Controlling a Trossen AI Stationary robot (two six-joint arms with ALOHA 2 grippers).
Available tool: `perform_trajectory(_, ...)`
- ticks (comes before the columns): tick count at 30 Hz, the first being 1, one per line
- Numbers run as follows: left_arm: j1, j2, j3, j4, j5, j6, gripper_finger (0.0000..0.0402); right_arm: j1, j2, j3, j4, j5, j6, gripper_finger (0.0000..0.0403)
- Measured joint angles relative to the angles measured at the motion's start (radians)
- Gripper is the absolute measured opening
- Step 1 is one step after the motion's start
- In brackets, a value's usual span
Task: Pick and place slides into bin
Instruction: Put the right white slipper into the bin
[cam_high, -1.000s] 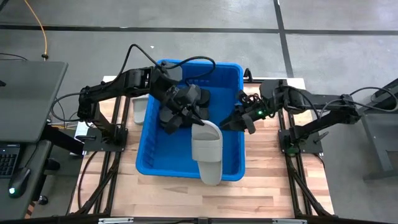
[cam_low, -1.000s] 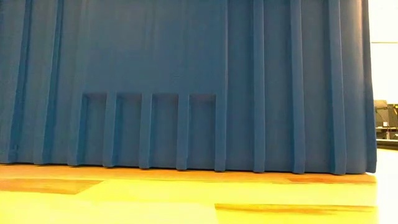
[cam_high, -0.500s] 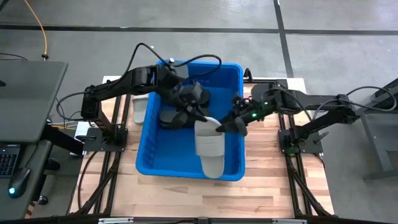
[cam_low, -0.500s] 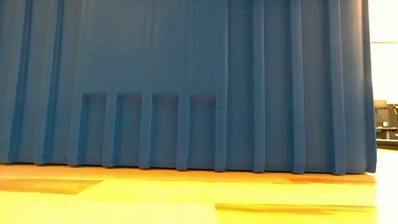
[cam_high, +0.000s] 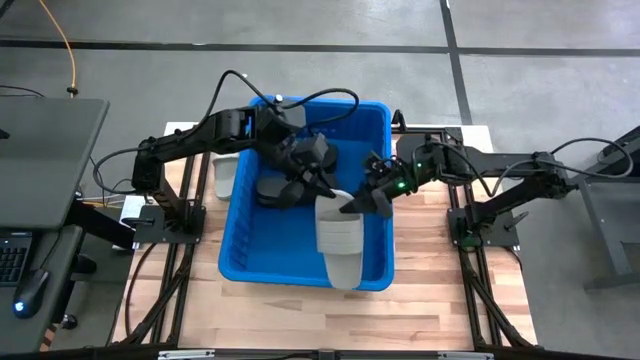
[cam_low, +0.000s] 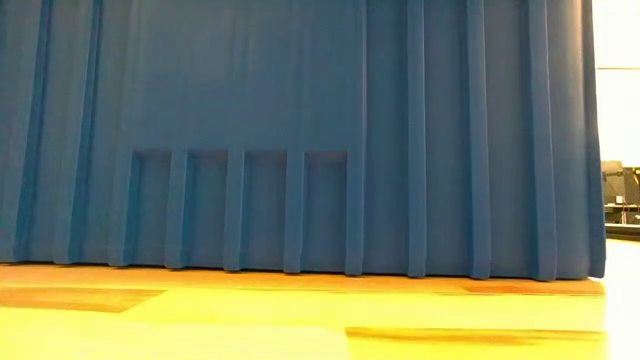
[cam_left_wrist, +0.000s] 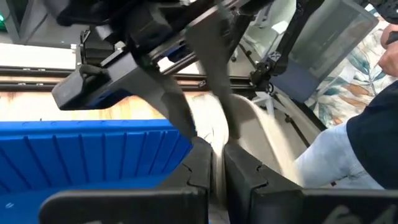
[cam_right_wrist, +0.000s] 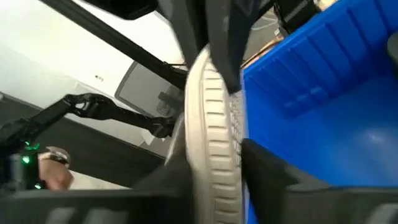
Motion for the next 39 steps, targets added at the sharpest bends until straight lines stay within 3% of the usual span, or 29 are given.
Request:
perform_trajectory(2,-0.001,0.000,0.000,0.002,-0.006,-0.003,0.0020,-0.001,0.000,0.000,-0.010,-0.008,0.020,0.0031)
perform_trajectory(7,0.000,0.001,0.000,0.013,-0.024,0.000,0.0024,0.000,-0.015,0.000,-0.023,0.056,0.013,0.0010)
perform_trajectory(13,0.002,-0.007,0.000,0.066,-0.091,-0.002,0.0042,-0.013,-0.089,-0.001,-0.084,0.189,-0.016,0.0005)
perform_trajectory(16,0.002,-0.025,0.001,0.060,-0.094,0.001,0.0073,-0.012,-0.144,-0.003,-0.140,0.220,-0.017,0.0003)
perform_trajectory(22,-0.003,-0.037,0.000,0.062,-0.094,0.016,0.0146,-0.012,-0.239,0.001,-0.260,0.386,-0.009,0.0003)
perform_trajectory(30,-0.002,-0.038,0.000,0.050,-0.233,0.000,0.0221,-0.011,-0.348,0.002,-0.279,0.564,-0.035,0.0002)
perform_trajectory(39,-0.002,-0.037,0.000,0.039,-0.314,-0.011,0.0243,0.055,-0.428,0.000,-0.237,0.834,-0.136,0.0002)
